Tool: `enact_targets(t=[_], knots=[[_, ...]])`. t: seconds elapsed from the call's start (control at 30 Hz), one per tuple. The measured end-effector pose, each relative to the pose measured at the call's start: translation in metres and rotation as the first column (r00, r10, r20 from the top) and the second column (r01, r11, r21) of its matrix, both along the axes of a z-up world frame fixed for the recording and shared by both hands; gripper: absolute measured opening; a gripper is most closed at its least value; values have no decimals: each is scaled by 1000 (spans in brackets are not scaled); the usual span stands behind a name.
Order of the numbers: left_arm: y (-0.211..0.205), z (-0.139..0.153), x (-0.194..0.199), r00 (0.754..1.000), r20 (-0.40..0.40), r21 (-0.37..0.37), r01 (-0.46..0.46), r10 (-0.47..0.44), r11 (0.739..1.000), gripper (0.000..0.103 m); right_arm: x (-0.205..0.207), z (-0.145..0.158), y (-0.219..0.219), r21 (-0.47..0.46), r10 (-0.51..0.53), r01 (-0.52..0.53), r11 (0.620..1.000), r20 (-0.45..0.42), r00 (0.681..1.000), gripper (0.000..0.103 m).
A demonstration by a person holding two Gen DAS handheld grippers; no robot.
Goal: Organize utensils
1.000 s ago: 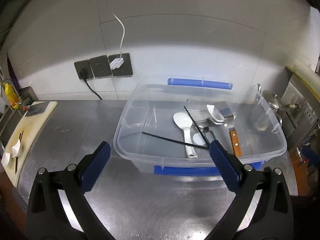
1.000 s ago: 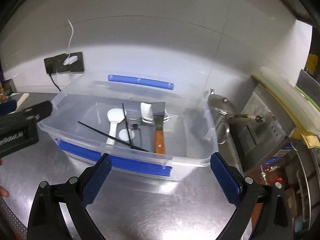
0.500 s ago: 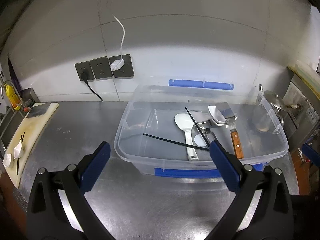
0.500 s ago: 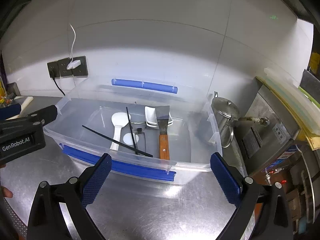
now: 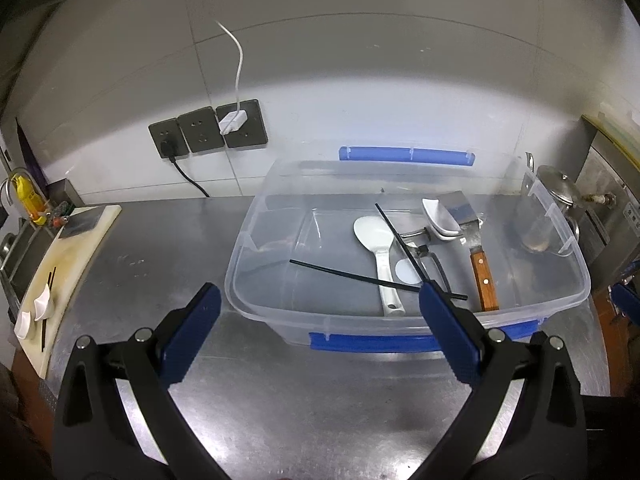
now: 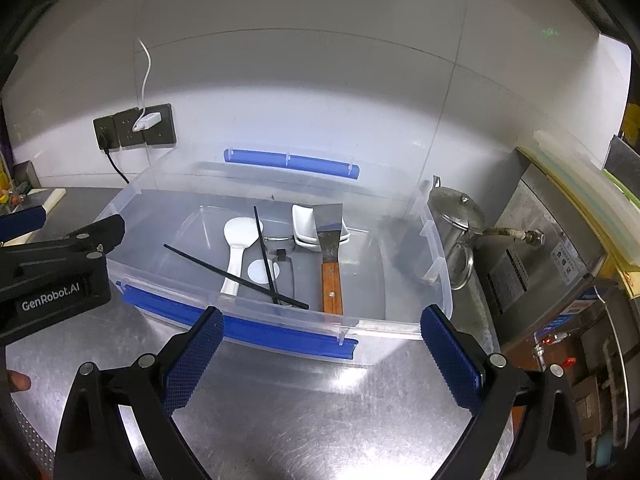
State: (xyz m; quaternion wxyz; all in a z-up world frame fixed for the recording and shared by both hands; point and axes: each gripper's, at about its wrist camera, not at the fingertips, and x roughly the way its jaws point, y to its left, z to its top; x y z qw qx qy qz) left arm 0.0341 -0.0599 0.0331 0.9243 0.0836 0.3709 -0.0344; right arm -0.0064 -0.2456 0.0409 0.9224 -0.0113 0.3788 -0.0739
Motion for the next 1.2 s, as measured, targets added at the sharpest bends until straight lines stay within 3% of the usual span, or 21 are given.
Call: enact_targets(t=[1.2], knots=[[-1, 2, -3, 1000, 13, -2, 5, -5, 1000, 95, -3, 0, -6, -4, -24, 24, 1000, -5, 1000, 98]])
